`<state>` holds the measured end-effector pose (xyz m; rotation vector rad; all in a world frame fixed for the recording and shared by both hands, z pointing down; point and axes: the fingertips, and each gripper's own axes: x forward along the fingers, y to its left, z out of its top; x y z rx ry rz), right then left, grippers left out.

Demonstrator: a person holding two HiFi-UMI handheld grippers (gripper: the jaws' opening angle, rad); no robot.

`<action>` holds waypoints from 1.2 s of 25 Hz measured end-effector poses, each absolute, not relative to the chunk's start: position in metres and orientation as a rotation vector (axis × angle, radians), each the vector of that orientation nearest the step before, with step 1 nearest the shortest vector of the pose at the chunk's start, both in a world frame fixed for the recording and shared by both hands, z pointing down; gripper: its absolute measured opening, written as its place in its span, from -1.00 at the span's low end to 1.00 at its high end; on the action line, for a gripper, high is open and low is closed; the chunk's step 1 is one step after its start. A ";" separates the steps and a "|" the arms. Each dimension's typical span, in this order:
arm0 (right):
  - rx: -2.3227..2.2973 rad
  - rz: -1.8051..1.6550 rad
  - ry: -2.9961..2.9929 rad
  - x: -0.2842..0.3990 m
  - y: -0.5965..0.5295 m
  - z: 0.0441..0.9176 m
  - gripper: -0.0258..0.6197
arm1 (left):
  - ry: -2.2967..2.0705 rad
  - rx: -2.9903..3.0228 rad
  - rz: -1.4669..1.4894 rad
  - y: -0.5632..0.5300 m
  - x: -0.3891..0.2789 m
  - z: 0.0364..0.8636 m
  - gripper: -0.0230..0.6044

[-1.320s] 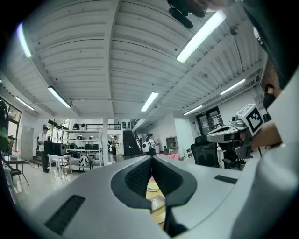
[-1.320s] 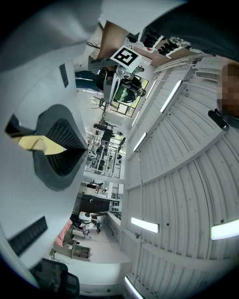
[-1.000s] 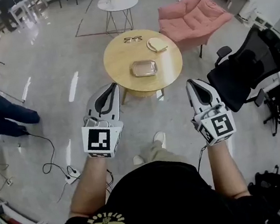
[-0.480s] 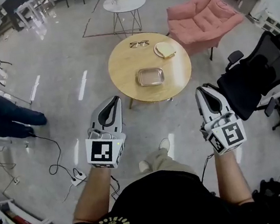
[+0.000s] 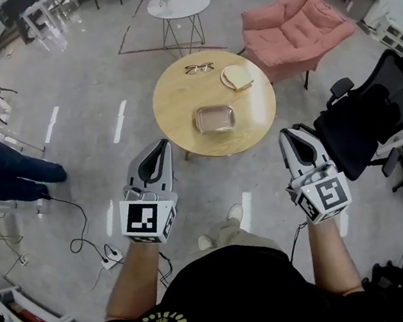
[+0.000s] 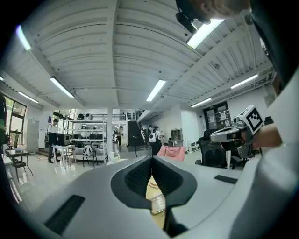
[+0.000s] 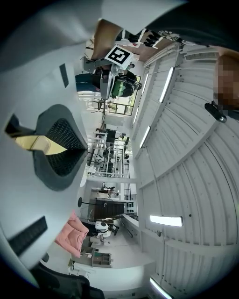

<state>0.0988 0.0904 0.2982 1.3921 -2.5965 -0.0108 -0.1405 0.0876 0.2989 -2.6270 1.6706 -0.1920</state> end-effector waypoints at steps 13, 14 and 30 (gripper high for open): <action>1.316 0.033 -2.637 0.109 0.036 0.301 -0.87 | 1.732 -2.618 -0.221 0.040 -0.124 0.298 -0.87; 1.300 0.030 -2.644 0.111 0.032 0.301 -0.87 | 1.737 -2.614 -0.219 0.037 -0.121 0.297 -0.87; 1.232 0.158 -2.718 0.156 -0.026 0.312 -0.87 | 1.857 -2.549 -0.262 0.006 -0.086 0.297 -0.87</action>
